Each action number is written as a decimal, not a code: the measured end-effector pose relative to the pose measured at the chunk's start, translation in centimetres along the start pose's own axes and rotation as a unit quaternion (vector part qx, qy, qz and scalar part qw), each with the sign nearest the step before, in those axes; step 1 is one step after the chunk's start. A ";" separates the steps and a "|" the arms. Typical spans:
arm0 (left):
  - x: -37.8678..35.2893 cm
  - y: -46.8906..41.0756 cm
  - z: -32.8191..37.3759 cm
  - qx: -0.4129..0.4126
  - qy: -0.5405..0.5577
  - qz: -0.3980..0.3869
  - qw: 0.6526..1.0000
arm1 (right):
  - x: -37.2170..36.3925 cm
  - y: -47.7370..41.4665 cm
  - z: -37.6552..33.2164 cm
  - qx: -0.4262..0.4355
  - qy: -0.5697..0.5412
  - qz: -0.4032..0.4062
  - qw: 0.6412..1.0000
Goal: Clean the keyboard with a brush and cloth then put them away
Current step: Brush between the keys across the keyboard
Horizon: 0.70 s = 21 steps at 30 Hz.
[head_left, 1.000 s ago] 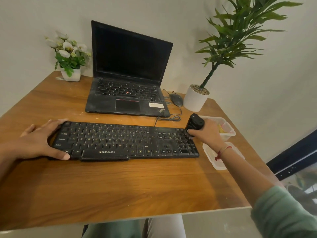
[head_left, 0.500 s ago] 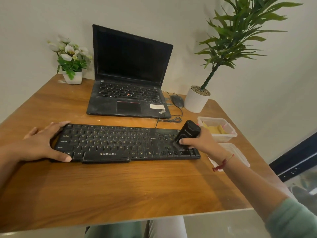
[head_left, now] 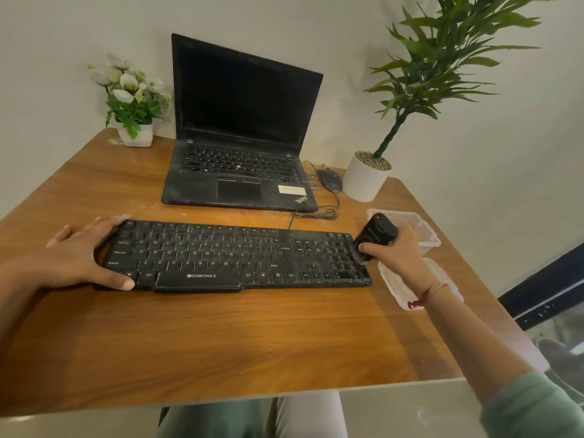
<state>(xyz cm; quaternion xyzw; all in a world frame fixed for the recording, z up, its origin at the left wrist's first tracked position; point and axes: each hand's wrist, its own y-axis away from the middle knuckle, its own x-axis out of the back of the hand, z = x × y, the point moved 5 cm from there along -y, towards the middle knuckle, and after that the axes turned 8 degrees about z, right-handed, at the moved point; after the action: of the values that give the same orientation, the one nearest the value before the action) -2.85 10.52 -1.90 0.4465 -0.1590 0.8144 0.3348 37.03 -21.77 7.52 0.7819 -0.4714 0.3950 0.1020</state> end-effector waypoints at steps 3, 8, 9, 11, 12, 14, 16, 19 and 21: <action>-0.1 0.2 0.1 -0.001 -0.006 -0.008 1.000 | -0.9 1.0 0.3 -0.025 -0.031 -0.040 0.998; 0.2 0.4 0.5 -0.001 -0.007 -0.014 1.000 | -1.5 2.2 0.0 -0.029 -0.064 -0.098 0.993; 0.2 0.5 0.6 0.000 -0.006 -0.015 1.000 | -0.8 1.7 -0.3 -0.005 -0.030 -0.048 0.998; 0.2 0.8 0.9 0.005 -0.002 -0.016 1.000 | 0.2 1.0 -0.2 0.005 -0.005 0.032 0.999; 0.2 0.9 1.0 0.007 0.002 -0.017 1.000 | 0.0 1.1 0.0 0.000 -0.009 0.027 1.000; 0.3 1.1 1.3 0.006 0.004 -0.019 1.000 | -1.4 2.1 0.1 -0.005 -0.036 -0.045 0.998; 0.4 1.2 1.3 0.006 0.001 -0.022 1.000 | -2.3 2.8 0.2 -0.015 -0.071 -0.102 0.992; 0.4 1.3 1.4 0.006 0.000 -0.028 1.000 | -1.2 1.5 -0.2 0.024 0.000 -0.036 0.999; 0.4 1.2 1.5 0.005 0.000 -0.027 1.000 | -0.5 0.9 0.1 0.010 -0.001 0.009 1.000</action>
<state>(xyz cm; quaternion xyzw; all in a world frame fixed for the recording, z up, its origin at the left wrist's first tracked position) -2.92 9.00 -0.68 0.4521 -0.1433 0.8059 0.3545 36.25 -21.99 6.87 0.7785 -0.4749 0.4002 0.0902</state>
